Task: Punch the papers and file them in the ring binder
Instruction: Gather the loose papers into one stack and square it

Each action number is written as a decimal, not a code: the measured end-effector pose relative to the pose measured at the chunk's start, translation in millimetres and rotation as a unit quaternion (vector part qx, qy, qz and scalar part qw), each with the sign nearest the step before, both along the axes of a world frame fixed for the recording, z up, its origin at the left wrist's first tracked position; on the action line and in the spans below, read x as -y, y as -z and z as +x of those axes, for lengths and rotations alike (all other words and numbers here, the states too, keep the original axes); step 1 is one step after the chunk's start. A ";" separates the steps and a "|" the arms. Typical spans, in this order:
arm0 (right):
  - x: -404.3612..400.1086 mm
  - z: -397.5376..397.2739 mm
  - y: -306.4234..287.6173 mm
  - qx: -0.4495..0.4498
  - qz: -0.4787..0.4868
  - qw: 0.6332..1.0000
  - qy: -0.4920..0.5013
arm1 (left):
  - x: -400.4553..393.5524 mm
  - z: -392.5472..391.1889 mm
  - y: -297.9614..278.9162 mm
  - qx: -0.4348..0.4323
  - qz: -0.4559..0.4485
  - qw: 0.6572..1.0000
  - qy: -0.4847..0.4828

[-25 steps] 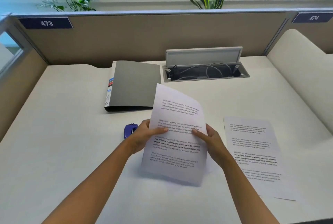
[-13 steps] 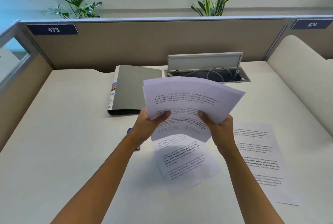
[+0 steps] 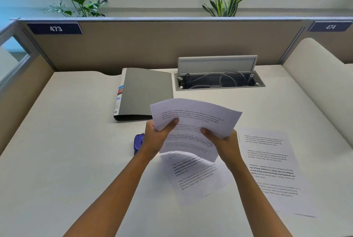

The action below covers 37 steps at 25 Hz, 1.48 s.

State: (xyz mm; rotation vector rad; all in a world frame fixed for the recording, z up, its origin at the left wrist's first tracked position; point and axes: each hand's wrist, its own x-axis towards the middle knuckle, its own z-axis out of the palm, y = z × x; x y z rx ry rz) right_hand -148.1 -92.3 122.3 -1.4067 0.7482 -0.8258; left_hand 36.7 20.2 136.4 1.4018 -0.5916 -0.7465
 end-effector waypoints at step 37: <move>1.0 16.0 77.0 -0.551 -0.038 0.833 0.031 | -22.8 52.9 1.6 0.001 0.089 0.941 -0.327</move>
